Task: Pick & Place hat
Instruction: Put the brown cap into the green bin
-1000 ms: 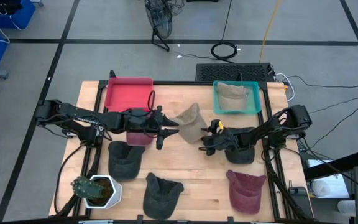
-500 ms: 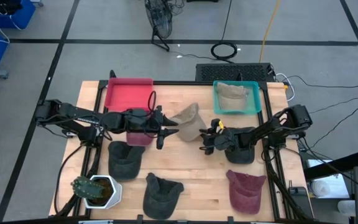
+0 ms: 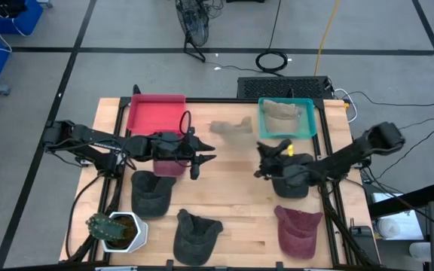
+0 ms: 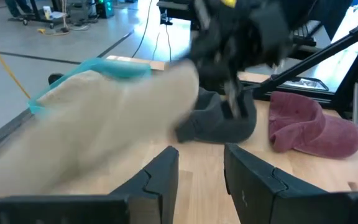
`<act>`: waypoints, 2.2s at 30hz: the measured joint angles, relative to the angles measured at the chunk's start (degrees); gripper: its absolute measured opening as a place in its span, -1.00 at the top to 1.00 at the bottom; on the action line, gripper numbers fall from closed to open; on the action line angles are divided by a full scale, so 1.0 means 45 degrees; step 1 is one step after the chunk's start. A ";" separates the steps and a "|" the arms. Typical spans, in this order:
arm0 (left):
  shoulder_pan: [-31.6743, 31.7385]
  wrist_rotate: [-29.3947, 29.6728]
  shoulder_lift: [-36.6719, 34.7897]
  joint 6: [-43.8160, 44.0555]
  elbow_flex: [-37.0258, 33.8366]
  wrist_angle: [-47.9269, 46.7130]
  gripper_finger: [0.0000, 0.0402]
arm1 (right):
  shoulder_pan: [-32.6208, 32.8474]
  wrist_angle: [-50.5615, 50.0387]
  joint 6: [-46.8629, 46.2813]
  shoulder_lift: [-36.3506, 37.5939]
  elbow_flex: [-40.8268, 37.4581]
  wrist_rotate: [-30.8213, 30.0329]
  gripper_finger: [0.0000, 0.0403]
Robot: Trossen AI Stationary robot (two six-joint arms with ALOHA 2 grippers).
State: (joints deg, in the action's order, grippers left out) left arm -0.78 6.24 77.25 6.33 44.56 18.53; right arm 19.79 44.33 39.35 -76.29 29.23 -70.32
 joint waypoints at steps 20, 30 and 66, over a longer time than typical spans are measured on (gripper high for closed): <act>-0.0087 -0.0046 0.0000 0.0325 0.0000 0.0124 0.33 | -0.2102 -0.0726 0.2447 0.4285 -0.2368 -0.4394 0.95; -0.0134 -0.0044 0.0000 0.0053 0.0001 0.0129 0.33 | -0.3049 -0.0523 0.0876 0.4789 -0.4078 -0.4131 0.95; -0.0133 -0.0044 0.0000 0.0078 0.0005 0.0075 0.33 | -0.3090 -0.1621 -0.2838 0.4784 -0.5816 -0.2701 0.45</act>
State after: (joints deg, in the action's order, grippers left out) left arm -1.38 6.04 77.25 6.68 44.58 18.87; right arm 5.88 37.04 26.57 -54.76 3.06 -82.48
